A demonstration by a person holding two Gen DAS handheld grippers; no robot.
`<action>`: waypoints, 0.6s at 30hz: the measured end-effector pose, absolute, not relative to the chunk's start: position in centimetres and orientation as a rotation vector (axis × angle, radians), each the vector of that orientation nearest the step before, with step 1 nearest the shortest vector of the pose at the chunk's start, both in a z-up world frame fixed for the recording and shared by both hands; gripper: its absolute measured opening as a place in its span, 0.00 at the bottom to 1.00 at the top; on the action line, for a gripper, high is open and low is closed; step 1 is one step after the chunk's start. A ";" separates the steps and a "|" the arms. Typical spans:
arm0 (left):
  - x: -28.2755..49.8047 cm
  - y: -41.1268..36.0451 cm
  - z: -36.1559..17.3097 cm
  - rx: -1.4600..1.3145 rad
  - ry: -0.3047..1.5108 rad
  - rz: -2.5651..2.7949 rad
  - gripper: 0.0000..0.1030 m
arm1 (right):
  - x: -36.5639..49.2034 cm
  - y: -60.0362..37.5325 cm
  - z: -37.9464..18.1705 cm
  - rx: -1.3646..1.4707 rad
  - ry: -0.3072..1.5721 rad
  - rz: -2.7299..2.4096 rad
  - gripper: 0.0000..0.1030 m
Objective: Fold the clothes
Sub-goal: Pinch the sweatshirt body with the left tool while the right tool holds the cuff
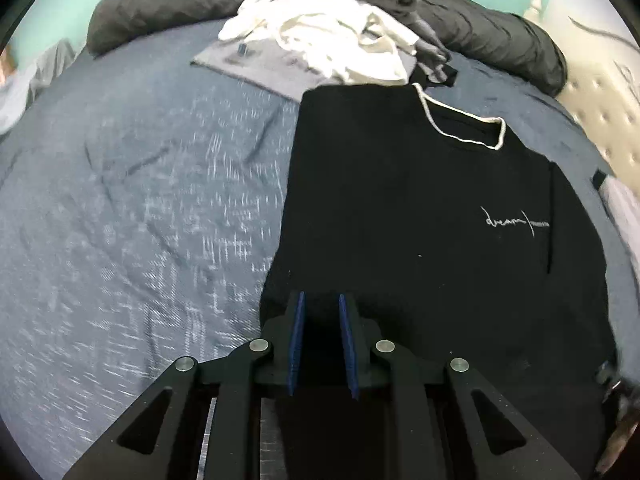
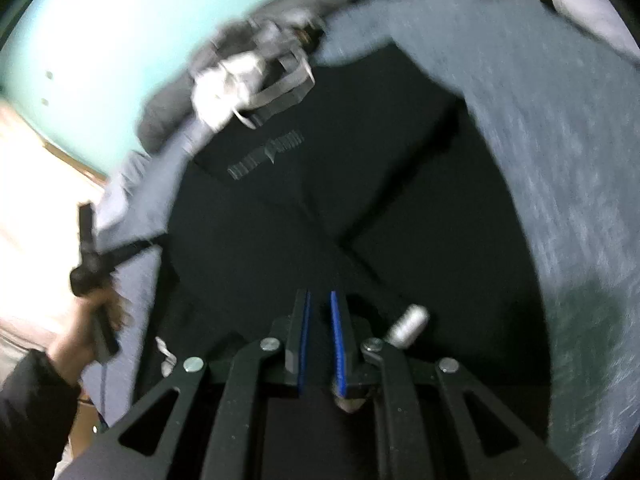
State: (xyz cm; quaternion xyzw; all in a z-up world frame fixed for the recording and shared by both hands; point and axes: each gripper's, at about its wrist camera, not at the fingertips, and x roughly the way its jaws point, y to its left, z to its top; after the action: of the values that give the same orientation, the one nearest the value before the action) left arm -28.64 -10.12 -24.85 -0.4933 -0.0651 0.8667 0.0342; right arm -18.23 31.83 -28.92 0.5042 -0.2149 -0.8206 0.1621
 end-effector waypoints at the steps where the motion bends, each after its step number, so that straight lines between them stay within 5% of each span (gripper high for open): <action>1: -28.7 -10.2 -25.1 -1.523 -0.222 2.662 0.19 | -18.2 31.8 -29.3 1.470 -0.607 -2.338 0.09; 15: -21.9 -12.1 -20.8 -1.548 -0.259 2.598 0.29 | -16.8 34.3 -26.6 1.466 -0.725 -2.404 0.10; 16: -21.2 -12.3 -20.4 -1.553 -0.265 2.586 0.33 | -16.6 34.3 -26.0 1.468 -0.704 -2.406 0.12; 18: -19.4 -12.6 -19.6 -1.560 -0.289 2.556 0.42 | -15.9 34.5 -24.8 1.486 -0.634 -2.407 0.32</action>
State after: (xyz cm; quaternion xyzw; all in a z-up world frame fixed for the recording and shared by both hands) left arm -19.44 -12.62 -19.60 -0.5172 -0.0959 0.8479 0.0665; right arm -15.93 34.53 -24.80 0.5089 -0.2170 -0.8242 0.1210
